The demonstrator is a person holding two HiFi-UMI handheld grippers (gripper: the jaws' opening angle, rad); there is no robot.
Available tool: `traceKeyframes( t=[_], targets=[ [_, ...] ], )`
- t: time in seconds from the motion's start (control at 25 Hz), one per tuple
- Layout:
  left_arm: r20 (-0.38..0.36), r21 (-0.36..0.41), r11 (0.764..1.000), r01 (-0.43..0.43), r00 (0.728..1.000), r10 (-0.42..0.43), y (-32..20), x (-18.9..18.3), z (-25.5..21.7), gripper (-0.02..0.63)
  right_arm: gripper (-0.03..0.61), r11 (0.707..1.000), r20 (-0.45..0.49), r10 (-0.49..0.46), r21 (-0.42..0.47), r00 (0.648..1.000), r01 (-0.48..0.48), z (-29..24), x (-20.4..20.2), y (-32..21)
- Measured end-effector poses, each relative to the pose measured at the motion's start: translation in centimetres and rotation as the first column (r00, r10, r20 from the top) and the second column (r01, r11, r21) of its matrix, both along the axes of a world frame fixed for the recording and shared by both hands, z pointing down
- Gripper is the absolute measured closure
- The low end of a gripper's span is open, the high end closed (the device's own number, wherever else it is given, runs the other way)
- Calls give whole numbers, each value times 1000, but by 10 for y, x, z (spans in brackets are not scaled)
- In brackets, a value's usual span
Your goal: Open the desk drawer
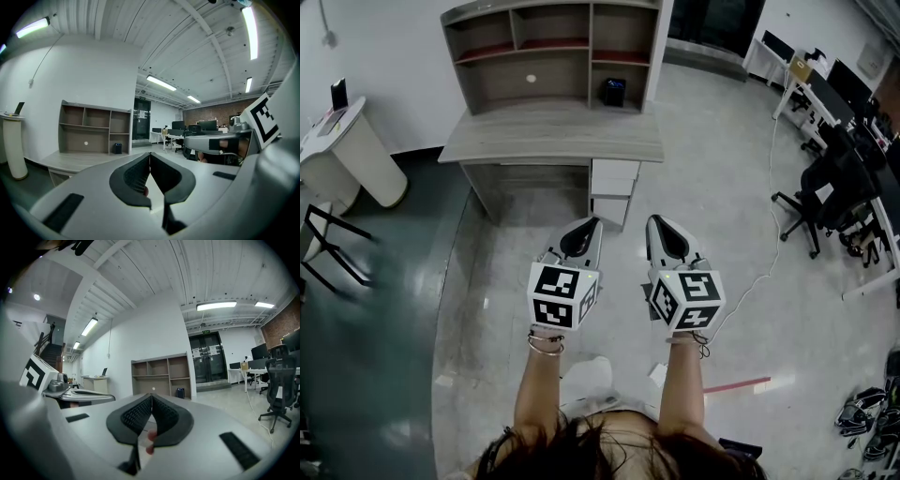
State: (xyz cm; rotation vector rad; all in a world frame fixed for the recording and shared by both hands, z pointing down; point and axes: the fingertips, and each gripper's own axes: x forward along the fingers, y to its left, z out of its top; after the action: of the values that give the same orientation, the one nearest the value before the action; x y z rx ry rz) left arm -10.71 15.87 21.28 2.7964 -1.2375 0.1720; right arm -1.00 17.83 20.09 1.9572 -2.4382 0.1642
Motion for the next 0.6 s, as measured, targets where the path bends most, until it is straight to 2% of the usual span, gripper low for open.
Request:
traceKeyframes(
  t=[0.48,0.6],
  targets=[
    [-6,-3,1000,31,1000,-31,1,-18,3,604,558,1000,-2,-20,8,1000,20,-3,-12,-2],
    [-23,-5,998,55,998,-55,-3,-23,3,604,558,1000,-41,-13,-7,999,13,0,-15,-3]
  ],
)
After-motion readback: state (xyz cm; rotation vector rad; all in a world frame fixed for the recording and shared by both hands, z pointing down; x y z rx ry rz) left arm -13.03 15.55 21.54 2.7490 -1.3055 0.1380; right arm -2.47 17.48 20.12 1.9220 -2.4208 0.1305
